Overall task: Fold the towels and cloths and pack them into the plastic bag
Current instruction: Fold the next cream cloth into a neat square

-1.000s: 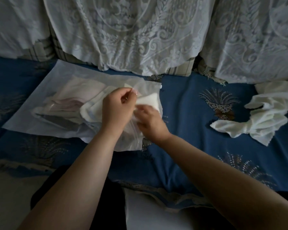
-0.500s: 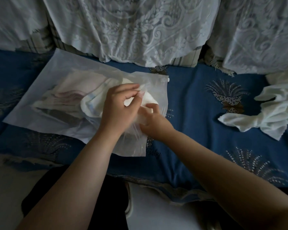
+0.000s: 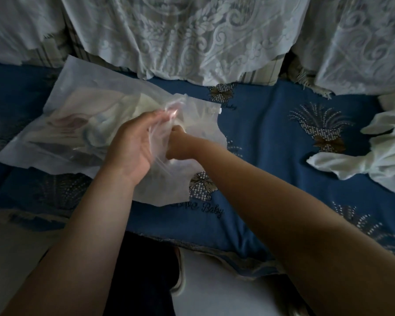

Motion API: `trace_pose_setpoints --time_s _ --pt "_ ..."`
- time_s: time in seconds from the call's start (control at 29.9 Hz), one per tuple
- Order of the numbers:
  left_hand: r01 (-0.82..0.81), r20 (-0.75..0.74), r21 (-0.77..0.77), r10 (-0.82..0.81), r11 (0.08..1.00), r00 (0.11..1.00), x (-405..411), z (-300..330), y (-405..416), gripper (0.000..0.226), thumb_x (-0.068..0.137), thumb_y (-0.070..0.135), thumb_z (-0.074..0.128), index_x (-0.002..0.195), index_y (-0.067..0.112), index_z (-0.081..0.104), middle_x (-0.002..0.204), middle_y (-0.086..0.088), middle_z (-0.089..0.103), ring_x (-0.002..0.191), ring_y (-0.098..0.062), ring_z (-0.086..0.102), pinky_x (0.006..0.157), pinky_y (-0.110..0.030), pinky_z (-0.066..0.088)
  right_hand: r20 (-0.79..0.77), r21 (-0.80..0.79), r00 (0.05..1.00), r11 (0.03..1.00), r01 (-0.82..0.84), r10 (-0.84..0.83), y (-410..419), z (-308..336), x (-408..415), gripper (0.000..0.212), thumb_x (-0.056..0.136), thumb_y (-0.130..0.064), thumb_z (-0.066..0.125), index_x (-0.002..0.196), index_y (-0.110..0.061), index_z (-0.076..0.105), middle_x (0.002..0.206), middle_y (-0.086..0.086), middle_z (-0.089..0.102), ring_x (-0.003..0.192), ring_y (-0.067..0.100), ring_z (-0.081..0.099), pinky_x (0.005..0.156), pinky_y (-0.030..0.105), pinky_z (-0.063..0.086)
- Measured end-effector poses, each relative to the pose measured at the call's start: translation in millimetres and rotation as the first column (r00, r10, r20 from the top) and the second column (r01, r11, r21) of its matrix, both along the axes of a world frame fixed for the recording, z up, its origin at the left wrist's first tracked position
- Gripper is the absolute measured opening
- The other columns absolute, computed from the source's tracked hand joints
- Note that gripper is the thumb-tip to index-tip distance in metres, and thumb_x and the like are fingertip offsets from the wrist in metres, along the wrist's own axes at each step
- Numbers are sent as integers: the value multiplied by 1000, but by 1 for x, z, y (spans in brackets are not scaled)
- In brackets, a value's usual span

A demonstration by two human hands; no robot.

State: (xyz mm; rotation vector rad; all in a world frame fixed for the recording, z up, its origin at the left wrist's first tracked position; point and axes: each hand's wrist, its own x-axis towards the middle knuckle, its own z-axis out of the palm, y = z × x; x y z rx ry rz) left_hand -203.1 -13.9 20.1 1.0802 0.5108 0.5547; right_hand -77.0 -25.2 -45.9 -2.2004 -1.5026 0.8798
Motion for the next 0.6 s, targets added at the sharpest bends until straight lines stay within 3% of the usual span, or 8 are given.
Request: trace_pose_setpoints --time_s 0.07,0.13,0.2,0.33,0.4,0.47,0.53,0.6 --pt "-13 20 -38 14 999 1000 -2 0 4 13 79 19 64 82 13 75 104 -7 64 89 -11 64 86 -25 51 -79 8 997 1000 13 -12 0 -5 1 50 84 -24 63 127 -1 50 118 15 55 111 33 50 94 38 41" --pt "-43 27 -59 44 997 999 -1 0 6 15 83 17 61 80 13 76 108 -9 62 89 -12 63 74 -19 54 -246 78 968 994 70 -49 -11 -2 2 55 86 -25 63 134 -7 46 130 14 51 107 29 54 88 35 47" --pt "-69 49 -75 73 995 996 1 0 2 22 85 13 58 75 14 77 106 -10 65 92 -13 65 66 -17 54 -368 84 923 985 153 -112 -21 -3 3 46 94 -27 52 136 -10 43 126 11 52 104 29 58 88 40 52" --pt "-57 50 -57 60 997 997 2 -1 -1 20 84 16 58 76 15 76 110 -9 66 104 -14 62 76 -17 52 -470 33 873 986 161 -126 -23 -5 -4 37 101 -24 36 134 -10 42 119 13 55 98 32 62 87 41 55" --pt "-30 11 -47 31 998 999 4 -2 -4 25 86 18 56 75 17 78 105 -5 68 100 -12 61 84 -20 48 -476 63 873 986 157 -108 -14 -3 -9 35 98 -8 38 133 -2 42 99 9 58 87 23 63 76 25 57" --pt "-15 1 -63 15 998 1000 6 -2 -5 28 89 17 54 75 16 78 99 -3 71 99 -12 62 83 -19 50 -480 62 871 986 154 -106 -9 2 -12 34 95 5 38 128 6 45 78 -3 48 68 8 50 54 9 48" --pt "-3 31 -89 6 996 1000 8 -1 -4 28 89 17 54 75 16 78 99 -2 72 98 -11 62 80 -17 50 -555 61 828 989 133 -77 -12 4 -11 29 94 4 38 119 -5 49 81 0 50 70 12 50 65 18 49" --pt "-16 44 -108 21 994 999 11 -2 -1 21 85 21 59 80 16 78 108 -3 69 98 -11 62 80 -20 49 -557 71 826 985 154 -89 -21 2 -6 35 96 -4 38 128 -14 45 104 4 55 79 16 57 74 30 52"
